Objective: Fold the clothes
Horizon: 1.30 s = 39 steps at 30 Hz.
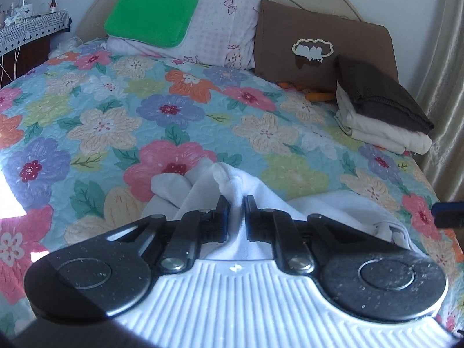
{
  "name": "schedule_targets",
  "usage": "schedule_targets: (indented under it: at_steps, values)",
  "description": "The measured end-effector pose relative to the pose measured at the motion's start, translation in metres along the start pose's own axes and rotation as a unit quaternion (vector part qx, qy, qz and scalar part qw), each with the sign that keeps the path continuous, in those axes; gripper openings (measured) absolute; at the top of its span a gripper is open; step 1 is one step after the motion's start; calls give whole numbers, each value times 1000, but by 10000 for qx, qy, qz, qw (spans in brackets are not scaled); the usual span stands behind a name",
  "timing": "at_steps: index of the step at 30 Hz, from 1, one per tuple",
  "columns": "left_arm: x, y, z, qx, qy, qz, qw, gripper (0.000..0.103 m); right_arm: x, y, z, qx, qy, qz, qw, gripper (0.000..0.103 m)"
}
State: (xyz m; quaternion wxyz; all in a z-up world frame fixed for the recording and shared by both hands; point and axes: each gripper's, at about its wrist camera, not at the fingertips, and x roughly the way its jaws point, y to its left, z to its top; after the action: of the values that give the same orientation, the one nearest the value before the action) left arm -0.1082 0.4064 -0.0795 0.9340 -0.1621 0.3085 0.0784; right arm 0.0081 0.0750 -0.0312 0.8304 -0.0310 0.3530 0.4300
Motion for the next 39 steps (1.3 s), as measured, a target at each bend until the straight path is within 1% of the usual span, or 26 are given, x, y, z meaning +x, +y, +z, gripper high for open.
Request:
schedule_targets:
  at_steps: [2,3,4,5,7,8,10,11,12,13,14,15,16,17,18,21,22,24,25,28,29,30,32,34,36,39]
  values:
    - [-2,6,-2,-74,141,-116,9998,31,14,-6,9,-258,278,-398,9985,41]
    - [1,8,-4,-156,251,-195,9994,45,25,-7,12,-492,468,-613,9958,41]
    - [4,9,-5,-238,361,-273,9987,52,37,-7,14,-719,653,-809,9920,41]
    - [7,11,-7,-320,472,-352,9978,54,49,-6,15,-896,807,-898,9886,44]
    - [12,14,-10,-484,692,-509,9951,58,71,-3,18,-1103,1063,-825,9847,49]
    - [15,16,-11,-564,790,-560,9937,61,83,0,19,-1178,1182,-719,9833,54]
    - [23,20,-15,-729,898,-490,9921,61,107,6,19,-1357,1439,-710,9777,62]
    - [26,24,-17,-848,929,-514,9907,60,120,9,18,-1463,1579,-749,9737,67]
    - [28,26,-18,-925,947,-533,9898,50,133,12,17,-1560,1729,-814,9691,68]
    - [29,27,-18,-858,921,-533,9906,19,147,12,13,-1608,1927,-1007,9627,69]
    - [29,27,-18,-792,895,-533,9914,6,160,12,10,-1649,2104,-1187,9563,69]
    - [28,27,-17,-714,853,-521,9924,6,167,12,7,-1665,2191,-1312,9524,66]
    - [25,25,-16,-597,754,-470,9943,6,173,13,4,-1695,2250,-1429,9488,61]
    - [22,23,-15,-505,657,-429,9956,6,171,16,3,-1804,2167,-1520,9473,34]
    - [18,22,-14,-499,561,-425,9963,6,165,20,5,-1941,1990,-1624,9467,19]
    - [9,21,-11,-431,280,-397,9979,6,141,27,17,-2221,1311,-2101,9431,15]
    - [6,21,-10,-424,193,-405,9981,6,130,24,25,-2148,1076,-2280,9436,15]
    - [0,22,-6,-554,59,-547,9969,6,106,13,42,-1898,635,-2635,9437,15]
    - [-3,23,-5,-656,15,-660,9957,6,94,5,51,-1748,435,-2828,9421,14]
    - [-5,29,-6,-1293,119,-1394,9817,6,60,-20,63,-1457,-2,-3631,9203,14]
    - [-4,26,-8,-1314,167,-1495,9799,6,51,-30,62,-1369,-47,-3868,9119,14]
    - [-3,22,-10,-1291,217,-1560,9790,6,42,-41,61,-1234,-55,-4027,9069,14]
    - [-1,14,-12,-1120,280,-1586,9806,6,28,-60,57,-912,-79,-4231,9015,14]
    - [2,7,-14,-914,360,-1578,9826,6,24,-76,49,-689,-2,-4386,8961,14]
    - [8,4,-18,-939,548,-1612,9809,6,27,-89,39,-560,133,-4507,8908,14]
    - [17,1,-24,-963,817,-1654,9781,8,39,-96,25,-641,269,-4841,8722,14]
